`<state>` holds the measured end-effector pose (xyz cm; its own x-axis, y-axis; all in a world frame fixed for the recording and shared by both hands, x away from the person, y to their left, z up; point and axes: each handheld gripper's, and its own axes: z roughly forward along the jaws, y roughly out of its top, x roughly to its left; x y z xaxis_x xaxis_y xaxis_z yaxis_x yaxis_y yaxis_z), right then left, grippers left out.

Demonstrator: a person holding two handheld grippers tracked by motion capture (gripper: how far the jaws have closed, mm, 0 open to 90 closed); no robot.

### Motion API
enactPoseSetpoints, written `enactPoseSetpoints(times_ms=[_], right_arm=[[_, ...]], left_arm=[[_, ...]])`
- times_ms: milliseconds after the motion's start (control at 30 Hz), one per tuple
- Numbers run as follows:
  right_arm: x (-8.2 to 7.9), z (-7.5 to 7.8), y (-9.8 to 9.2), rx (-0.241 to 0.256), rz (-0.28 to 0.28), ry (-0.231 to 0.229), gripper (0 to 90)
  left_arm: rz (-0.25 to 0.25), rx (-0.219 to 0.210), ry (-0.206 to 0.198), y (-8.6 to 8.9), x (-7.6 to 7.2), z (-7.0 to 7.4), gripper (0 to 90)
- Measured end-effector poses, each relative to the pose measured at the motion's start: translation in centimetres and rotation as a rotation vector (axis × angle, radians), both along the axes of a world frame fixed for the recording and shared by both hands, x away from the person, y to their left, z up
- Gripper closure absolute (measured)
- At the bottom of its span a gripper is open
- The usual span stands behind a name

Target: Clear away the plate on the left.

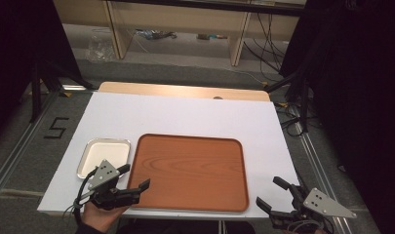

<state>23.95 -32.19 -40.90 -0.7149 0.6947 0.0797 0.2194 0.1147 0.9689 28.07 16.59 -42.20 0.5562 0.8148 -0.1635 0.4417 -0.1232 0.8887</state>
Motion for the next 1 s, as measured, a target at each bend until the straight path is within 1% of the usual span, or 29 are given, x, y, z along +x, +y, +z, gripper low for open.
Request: enactPoseSetpoints(times_ms=[33, 67, 200, 300, 333, 433, 467, 633, 700, 733, 767, 867, 933, 967, 1000], right_arm=[[0.0, 0.0, 0.0, 0.000, 0.000, 0.000, 14.9], [0.0, 0.0, 0.0, 0.003, 0.000, 0.000, 14.9], [0.0, 0.0, 0.0, 0.008, 0.000, -0.001, 14.9], [0.0, 0.0, 0.0, 0.007, -0.001, 0.000, 14.9], [0.0, 0.0, 0.0, 0.008, 0.000, 0.002, 15.0], [0.1, 0.0, 0.0, 0.010, 0.000, 0.002, 14.9], [0.1, 0.0, 0.0, 0.009, 0.000, -0.001, 14.9], [0.1, -0.1, 0.0, 0.015, 0.005, -0.001, 14.9], [0.1, -0.1, 0.0, 0.015, 0.005, 0.001, 14.9], [0.2, -0.1, 0.0, 0.016, 0.005, -0.001, 14.9], [0.2, -0.1, 0.0, 0.015, 0.003, 0.000, 14.9], [0.2, -0.1, -0.1, 0.011, 0.001, 0.004, 14.9], [0.2, -0.1, -0.1, 0.016, 0.000, 0.003, 15.0], [0.2, -0.1, -0.2, 0.013, 0.001, -0.001, 14.9], [0.2, -0.1, -0.2, 0.009, -0.001, 0.003, 14.9]], left_arm=[[0.000, 0.000, 0.000, 0.0, 0.0, 0.0, 17.0], [0.003, 0.011, -0.002, 0.2, 0.2, 0.0, 17.0], [0.026, 0.001, 0.008, 0.9, 0.5, 0.0, 17.1], [0.030, 0.002, 0.010, 1.1, 0.6, 0.0, 17.1], [0.048, -0.005, 0.020, 1.2, 0.7, -0.1, 17.1], [0.045, 0.004, 0.023, 1.4, 0.8, -0.1, 17.1], [0.045, 0.005, 0.016, 1.6, 0.9, -0.1, 17.1], [0.063, 0.008, 0.024, 2.1, 1.2, 0.0, 17.1], [0.069, 0.004, 0.030, 2.2, 1.3, -0.1, 17.2], [0.069, 0.013, 0.032, 2.4, 1.4, -0.1, 17.1], [0.070, 0.010, 0.035, 2.4, 1.4, -0.1, 17.1], [0.076, 0.018, 0.040, 2.6, 1.6, -0.1, 17.1], [0.092, 0.010, 0.052, 2.7, 1.7, -0.1, 17.2], [0.086, 0.028, 0.046, 2.8, 1.8, -0.1, 17.3], [0.092, 0.027, 0.048, 2.9, 1.9, -0.1, 17.3]])
